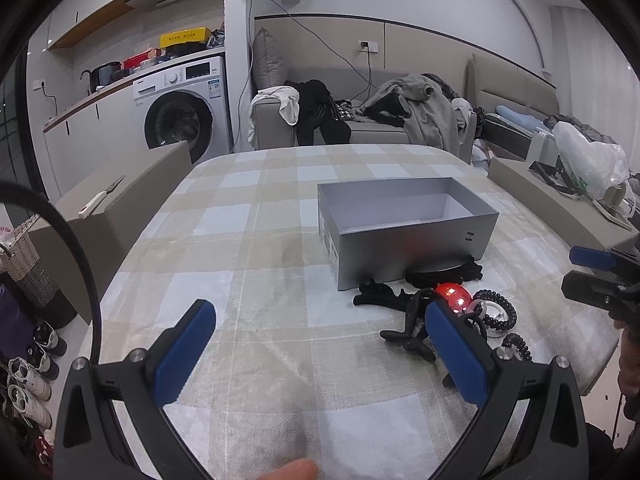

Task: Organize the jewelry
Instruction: 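Lower the right gripper onto the black beaded bracelet and close, then grasp the black hair clip with the left gripper while right carries bracelet, then drop the hair clip and bracelet into the grey box, opening both grippers, then move the right gripper to the beaded bracelet around the clear case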

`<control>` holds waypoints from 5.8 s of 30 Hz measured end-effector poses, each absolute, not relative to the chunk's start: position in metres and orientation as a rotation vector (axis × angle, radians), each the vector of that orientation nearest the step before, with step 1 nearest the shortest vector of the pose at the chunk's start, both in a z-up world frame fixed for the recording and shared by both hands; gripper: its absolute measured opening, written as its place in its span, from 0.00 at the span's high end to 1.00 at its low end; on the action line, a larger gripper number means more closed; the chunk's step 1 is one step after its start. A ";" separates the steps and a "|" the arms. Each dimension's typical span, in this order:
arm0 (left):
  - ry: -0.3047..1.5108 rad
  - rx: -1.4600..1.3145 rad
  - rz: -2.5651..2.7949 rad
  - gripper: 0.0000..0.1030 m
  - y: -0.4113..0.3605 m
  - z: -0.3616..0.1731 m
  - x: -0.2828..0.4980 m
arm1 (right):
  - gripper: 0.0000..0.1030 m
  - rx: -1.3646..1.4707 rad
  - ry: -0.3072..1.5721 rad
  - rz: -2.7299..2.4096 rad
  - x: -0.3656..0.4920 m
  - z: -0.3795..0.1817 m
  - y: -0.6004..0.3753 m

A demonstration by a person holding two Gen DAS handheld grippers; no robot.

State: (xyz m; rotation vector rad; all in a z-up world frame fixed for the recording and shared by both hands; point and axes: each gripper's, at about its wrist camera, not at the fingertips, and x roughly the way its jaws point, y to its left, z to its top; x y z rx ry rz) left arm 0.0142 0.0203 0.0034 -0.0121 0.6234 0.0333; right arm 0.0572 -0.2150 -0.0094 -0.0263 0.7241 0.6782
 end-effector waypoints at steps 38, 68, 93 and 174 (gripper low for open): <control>0.715 0.053 -0.121 0.01 -0.011 -0.010 0.020 | 0.91 -0.233 0.864 0.836 0.037 -0.051 -0.177; 0.715 0.052 -0.192 0.43 -0.006 -0.007 0.044 | 0.91 0.036 0.709 0.724 0.052 -0.013 -0.229; 0.792 0.025 -0.338 0.80 -0.008 -0.007 0.046 | 0.91 0.074 0.717 0.733 0.064 -0.017 -0.230; 0.701 0.052 -0.195 0.02 -0.014 -0.001 0.030 | 0.24 -0.153 0.857 0.712 0.065 -0.032 -0.197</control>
